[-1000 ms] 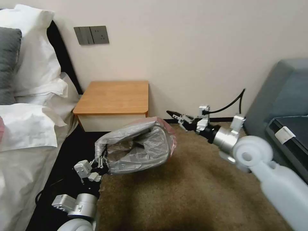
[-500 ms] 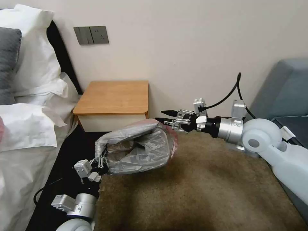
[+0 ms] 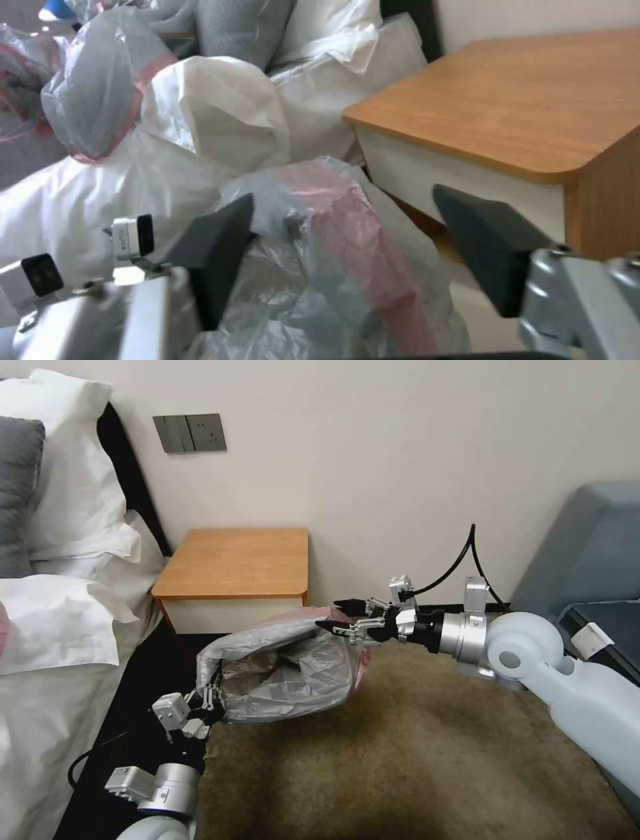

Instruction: Pick up the garbage bag from the table and place it over the trash can.

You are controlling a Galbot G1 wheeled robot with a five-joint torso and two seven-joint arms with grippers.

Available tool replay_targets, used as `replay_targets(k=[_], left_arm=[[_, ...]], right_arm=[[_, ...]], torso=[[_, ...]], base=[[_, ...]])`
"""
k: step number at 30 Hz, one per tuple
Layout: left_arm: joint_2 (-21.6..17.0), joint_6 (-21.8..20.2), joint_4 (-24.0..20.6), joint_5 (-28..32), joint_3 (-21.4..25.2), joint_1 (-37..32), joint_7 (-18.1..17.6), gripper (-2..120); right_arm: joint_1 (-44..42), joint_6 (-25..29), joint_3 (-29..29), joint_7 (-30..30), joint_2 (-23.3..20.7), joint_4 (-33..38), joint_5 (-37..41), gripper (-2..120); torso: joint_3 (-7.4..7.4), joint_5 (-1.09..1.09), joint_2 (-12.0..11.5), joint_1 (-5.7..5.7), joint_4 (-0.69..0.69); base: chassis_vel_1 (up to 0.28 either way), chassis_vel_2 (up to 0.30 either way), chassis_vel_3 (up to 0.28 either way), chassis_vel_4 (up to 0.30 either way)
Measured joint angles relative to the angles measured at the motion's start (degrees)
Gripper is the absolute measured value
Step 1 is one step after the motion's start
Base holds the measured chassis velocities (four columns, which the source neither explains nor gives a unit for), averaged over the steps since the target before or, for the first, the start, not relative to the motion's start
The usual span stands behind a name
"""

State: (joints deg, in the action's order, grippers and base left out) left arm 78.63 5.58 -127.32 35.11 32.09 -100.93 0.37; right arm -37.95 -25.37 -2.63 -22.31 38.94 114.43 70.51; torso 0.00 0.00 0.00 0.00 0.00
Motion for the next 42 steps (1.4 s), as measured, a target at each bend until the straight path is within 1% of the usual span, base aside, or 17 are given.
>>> replay_targets(k=[1, 2, 3, 5, 6, 8, 9, 11, 12, 14, 15, 16, 18, 19, 26, 37, 42], left_arm=[[0.0, 0.0, 0.0, 0.0, 0.0, 0.0, 0.0, 5], [0.0, 0.1, 0.0, 0.0, 0.0, 0.0, 0.0, 5], [0.0, 0.1, 0.0, 0.0, 0.0, 0.0, 0.0, 5], [0.0, 0.1, 0.0, 0.0, 0.0, 0.0, 0.0, 5], [0.0, 0.1, 0.0, 0.0, 0.0, 0.0, 0.0, 5], [0.0, 0.1, 0.0, 0.0, 0.0, 0.0, 0.0, 5], [0.0, 0.2, 0.0, 0.0, 0.0, 0.0, 0.0, 5], [0.0, 0.3, 0.0, 0.0, 0.0, 0.0, 0.0, 5], [0.0, 0.3, 0.0, 0.0, 0.0, 0.0, 0.0, 5], [0.2, 0.4, 0.1, -0.1, -0.1, 0.0, 0.1, 5], [0.2, 0.4, 0.1, -0.1, -0.1, 0.0, 0.1, 5], [0.2, 0.4, 0.1, -0.1, -0.1, 0.0, 0.1, 5], [0.3, 0.4, 0.2, -0.2, -0.1, 0.0, 0.3, 5], [0.4, 0.4, 0.2, -0.3, -0.2, -0.1, 0.4, 5], [0.7, 0.8, 0.3, -1.3, -0.6, -0.6, 1.3, 5], [1.0, 1.7, 0.1, -1.7, -0.5, -0.9, 3.2, 5], [1.1, 1.8, 0.1, -0.8, -0.4, -0.7, 3.7, 5]], right_arm=[[-0.1, 0.0, 0.1, 0.0, 0.1, 0.0, -0.1, 64], [-0.2, 0.0, 0.1, 0.0, 0.1, 0.0, -0.1, 60], [-0.2, 0.0, 0.1, 0.0, 0.1, 0.0, -0.1, 60], [-0.4, 0.1, 0.1, -0.1, 0.2, 0.0, -0.3, 52], [-0.4, 0.2, 0.2, 0.0, 0.4, 0.0, -0.3, 43], [-0.4, 0.2, 0.2, 0.0, 0.5, 0.0, -0.3, 41], [-0.5, 0.3, 0.3, 0.1, 0.6, 0.0, -0.4, 34], [-0.6, 0.5, 0.5, 0.3, 0.8, 0.0, -0.4, 27], [-0.6, 0.5, 0.5, 0.3, 0.8, 0.0, -0.4, 27], [-0.9, 0.7, 0.7, 0.5, 0.9, 0.0, -0.4, 15], [-0.9, 0.8, 0.7, 0.5, 0.9, 0.0, -0.4, 12], [-0.9, 0.8, 0.7, 0.5, 0.9, 0.0, -0.4, 12], [-0.9, 0.9, 0.7, 0.8, 1.1, -0.1, -0.2, 2], [-0.8, 0.9, 0.7, 1.3, 1.4, -0.3, 0.0, 0], [0.8, 0.7, -0.7, 4.4, 3.0, -1.5, 0.9, 0], [4.8, -0.5, -6.7, 6.1, 6.2, -9.3, -6.7, 0], [6.0, -0.5, -7.5, 6.2, 7.5, -11.9, -7.5, 0]], torso=[[0.00, 0.00, 0.0, 0.00, 0.00], [0.00, 0.00, 0.0, 0.00, 0.00], [0.00, 0.00, 0.0, 0.00, 0.00], [0.00, 0.00, 0.0, 0.00, 0.00], [0.00, 0.00, 0.0, 0.00, 0.00], [0.00, 0.00, 0.0, 0.00, 0.00], [0.00, 0.00, 0.0, 0.00, 0.00], [0.00, 0.00, 0.0, 0.00, 0.00], [0.00, 0.00, 0.0, 0.00, 0.00], [0.00, 0.00, 0.0, 0.00, 0.00], [0.00, 0.00, 0.0, 0.00, 0.00], [0.00, 0.00, 0.0, 0.00, 0.00], [0.00, 0.00, 0.0, 0.00, 0.00], [0.00, 0.00, 0.0, 0.00, 0.00], [0.00, 0.00, 0.0, 0.00, 0.00], [0.00, 0.00, 0.0, 0.00, 0.00], [0.00, 0.00, 0.0, 0.00, 0.00]], base=[[0.000, 0.000, 0.000, 0.000], [0.000, 0.000, 0.000, 0.000], [0.000, 0.000, 0.000, 0.000], [0.000, 0.000, 0.000, 0.000], [0.000, 0.000, 0.000, 0.000], [0.000, 0.000, 0.000, 0.000], [0.000, 0.000, 0.000, 0.000], [0.000, 0.000, 0.000, 0.000], [0.000, 0.000, 0.000, 0.000], [0.000, 0.000, 0.000, 0.000], [0.000, 0.000, 0.000, 0.000], [0.000, 0.000, 0.000, 0.000], [0.000, 0.000, 0.000, 0.000], [0.000, 0.000, 0.000, 0.000], [0.000, 0.000, 0.000, 0.000], [0.000, 0.000, 0.000, 0.000], [0.000, 0.000, 0.000, 0.000]])
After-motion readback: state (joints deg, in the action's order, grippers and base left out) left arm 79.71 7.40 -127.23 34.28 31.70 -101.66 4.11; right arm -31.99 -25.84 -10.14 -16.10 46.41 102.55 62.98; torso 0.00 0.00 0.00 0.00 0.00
